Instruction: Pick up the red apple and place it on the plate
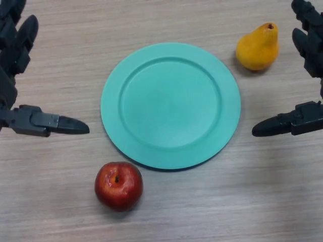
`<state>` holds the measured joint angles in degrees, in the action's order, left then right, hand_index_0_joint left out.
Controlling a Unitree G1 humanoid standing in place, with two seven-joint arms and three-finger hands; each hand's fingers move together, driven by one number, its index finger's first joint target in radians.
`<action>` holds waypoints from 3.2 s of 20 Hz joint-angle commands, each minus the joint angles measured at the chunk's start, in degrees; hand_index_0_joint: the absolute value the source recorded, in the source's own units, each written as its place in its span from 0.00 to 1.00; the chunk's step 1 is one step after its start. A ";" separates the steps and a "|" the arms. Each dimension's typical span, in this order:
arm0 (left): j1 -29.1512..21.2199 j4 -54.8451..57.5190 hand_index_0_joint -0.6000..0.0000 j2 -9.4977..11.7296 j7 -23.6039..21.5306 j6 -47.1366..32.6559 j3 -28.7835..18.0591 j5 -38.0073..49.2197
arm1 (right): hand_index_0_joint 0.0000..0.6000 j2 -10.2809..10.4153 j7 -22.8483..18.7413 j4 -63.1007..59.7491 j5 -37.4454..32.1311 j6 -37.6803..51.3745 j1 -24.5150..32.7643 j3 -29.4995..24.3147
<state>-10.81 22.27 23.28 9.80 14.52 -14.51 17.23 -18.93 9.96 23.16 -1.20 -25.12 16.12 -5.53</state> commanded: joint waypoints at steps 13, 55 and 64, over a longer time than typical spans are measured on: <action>9.73 12.41 1.00 -2.61 8.19 0.06 -7.70 2.22 | 0.00 3.08 -6.95 5.80 -0.44 7.42 2.60 2.13; -8.74 -10.75 0.00 -6.06 6.79 -9.64 13.12 -27.58 | 0.00 4.47 -4.92 17.63 -3.83 -9.59 5.12 5.52; -9.52 -20.79 1.00 -7.07 5.62 -26.02 13.05 -34.07 | 0.00 2.61 -0.44 19.27 -7.56 -10.49 2.81 1.15</action>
<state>-18.37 -1.56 15.22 20.22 -7.72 2.26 -18.66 -15.16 9.97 38.90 -6.46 -41.02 17.09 -0.70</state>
